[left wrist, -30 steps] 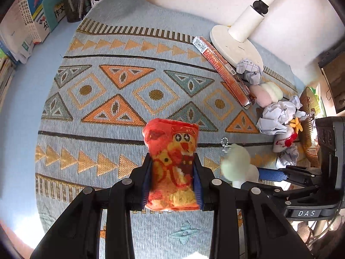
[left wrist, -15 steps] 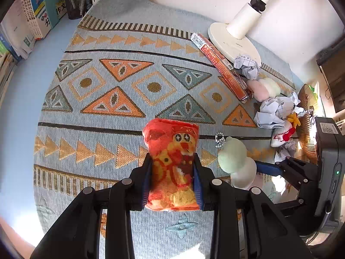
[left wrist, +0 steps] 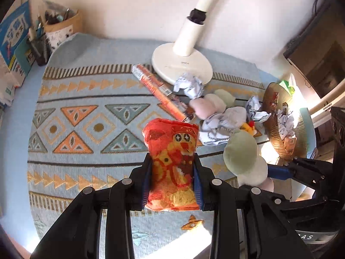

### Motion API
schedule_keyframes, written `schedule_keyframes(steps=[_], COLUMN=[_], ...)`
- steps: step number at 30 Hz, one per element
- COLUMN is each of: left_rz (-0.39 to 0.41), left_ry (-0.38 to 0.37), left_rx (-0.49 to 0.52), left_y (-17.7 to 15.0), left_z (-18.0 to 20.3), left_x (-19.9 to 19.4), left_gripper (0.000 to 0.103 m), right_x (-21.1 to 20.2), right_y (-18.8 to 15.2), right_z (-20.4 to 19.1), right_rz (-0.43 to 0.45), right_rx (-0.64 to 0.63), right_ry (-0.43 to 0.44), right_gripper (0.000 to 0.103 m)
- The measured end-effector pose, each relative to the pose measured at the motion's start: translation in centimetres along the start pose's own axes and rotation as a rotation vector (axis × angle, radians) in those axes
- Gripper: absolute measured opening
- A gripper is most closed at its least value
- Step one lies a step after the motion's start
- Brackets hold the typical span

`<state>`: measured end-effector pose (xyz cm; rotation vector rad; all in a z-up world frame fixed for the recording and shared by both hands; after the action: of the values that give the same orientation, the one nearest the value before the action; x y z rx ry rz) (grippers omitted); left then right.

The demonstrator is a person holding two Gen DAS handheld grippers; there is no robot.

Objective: Organize objects
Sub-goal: 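Carry chip bag and plush skewer to the glass plate and release both, then move both open tools back over the rug toward the lamp base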

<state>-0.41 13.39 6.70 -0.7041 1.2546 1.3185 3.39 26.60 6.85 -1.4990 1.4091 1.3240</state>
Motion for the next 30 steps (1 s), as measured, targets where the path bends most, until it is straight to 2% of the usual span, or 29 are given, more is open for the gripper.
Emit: schedule_keyframes(steps=[4,9,13,17,19,22,23,24,25,26,28,30], left_rz=[0.039,0.059,0.055,0.015,-0.005,-0.025,-0.021,-0.015,-0.017,-0.035,-0.084,-0.098], left_ry=[-0.029,-0.085,-0.197,-0.256,-0.255,-0.25,-0.253,-0.248,-0.22,-0.194,-0.172,-0.169], left_rx=[0.108,0.259,0.343,0.377,0.396,0.399,0.395,0.388,0.378,0.377,0.366,0.344], left_y=[2.8,6.4,8.5,9.7,9.9,10.1,10.3,10.4,10.6,10.7,10.7,10.6], left_z=[6.3,15.2,22.0,26.9,28.7,30.2,30.5,30.7,30.8,30.8,30.3,29.6], left_x=[-1.0,-0.7,0.7,3.2,4.6,6.1,6.4,6.7,7.1,7.6,8.6,8.9], left_gripper=[0.03,0.03,0.031,0.031,0.031,0.031,0.033,0.046,0.048,0.05,0.05,0.05], right_x=[-5.3,-12.1,-16.0,-18.5,-19.0,-18.9,-18.7,-18.2,-17.6,-17.2,-16.3,-15.7], right_y=[0.6,0.0,-1.5,-3.5,-4.1,-4.2,-4.0,-3.8,-3.5,-3.5,-3.4,-3.6], right_z=[3.6,11.5,18.3,24.9,26.9,27.9,28.1,28.3,28.6,29.1,29.9,30.4], right_rz=[0.123,0.269,0.318,0.34,0.347,0.346,0.345,0.335,0.314,0.305,0.286,0.274], right_rx=[0.1,0.279,0.382,0.508,0.541,0.543,0.54,0.536,0.533,0.542,0.55,0.553], right_ry=[-0.071,-0.132,-0.262,-0.259,-0.231,-0.209,-0.211,-0.209,-0.206,-0.202,-0.179,-0.175], right_gripper=[0.045,0.045,0.045,0.046,0.046,0.046,0.047,0.049,0.059,0.063,0.064,0.064])
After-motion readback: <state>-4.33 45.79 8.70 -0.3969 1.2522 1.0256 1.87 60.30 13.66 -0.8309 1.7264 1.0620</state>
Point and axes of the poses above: each gripper's, at about its wrist camera, not at the fingertips, and x roughly the way its jaws point, z to its right, y to its top, the point moved 4 cm from there along x, roughly the way its jaws point, and after that the axes turned 9 degrees about -z, right-handed, at the moved point
